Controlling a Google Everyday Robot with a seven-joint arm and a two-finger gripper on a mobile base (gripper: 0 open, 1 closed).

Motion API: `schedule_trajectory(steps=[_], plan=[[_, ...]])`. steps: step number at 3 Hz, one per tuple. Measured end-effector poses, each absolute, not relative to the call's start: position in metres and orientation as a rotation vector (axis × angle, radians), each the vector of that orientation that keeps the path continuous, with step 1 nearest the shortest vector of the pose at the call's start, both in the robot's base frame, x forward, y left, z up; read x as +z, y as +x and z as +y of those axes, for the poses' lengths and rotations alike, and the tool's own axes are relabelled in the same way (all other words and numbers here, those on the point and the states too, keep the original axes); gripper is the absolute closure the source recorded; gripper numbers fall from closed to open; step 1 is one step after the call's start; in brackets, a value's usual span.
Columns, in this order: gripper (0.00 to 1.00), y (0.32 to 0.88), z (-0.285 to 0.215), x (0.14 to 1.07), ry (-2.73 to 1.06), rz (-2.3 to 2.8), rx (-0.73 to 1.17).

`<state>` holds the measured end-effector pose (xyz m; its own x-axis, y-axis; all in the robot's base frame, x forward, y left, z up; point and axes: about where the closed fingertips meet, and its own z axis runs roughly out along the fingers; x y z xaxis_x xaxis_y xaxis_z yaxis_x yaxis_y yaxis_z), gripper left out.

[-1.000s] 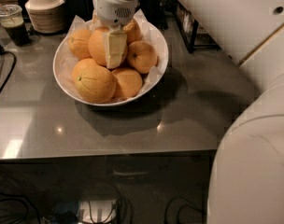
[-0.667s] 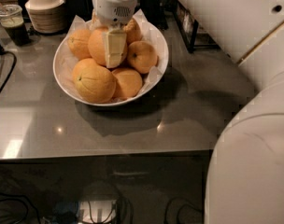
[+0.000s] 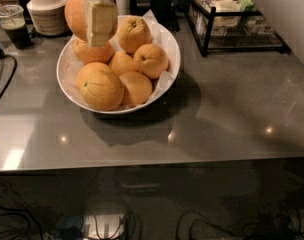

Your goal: Pick orange from white bowl

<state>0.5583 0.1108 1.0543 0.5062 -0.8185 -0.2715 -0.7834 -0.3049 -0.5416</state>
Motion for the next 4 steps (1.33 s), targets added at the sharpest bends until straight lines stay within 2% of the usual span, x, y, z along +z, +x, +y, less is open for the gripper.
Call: schedule_trajectory(steps=[2,4], plan=[[1.0,0.502,0.097,1.111,-1.901,1.172,-0.068],[1.0,0.474,0.05,1.112,-1.68,1.21,0.029]])
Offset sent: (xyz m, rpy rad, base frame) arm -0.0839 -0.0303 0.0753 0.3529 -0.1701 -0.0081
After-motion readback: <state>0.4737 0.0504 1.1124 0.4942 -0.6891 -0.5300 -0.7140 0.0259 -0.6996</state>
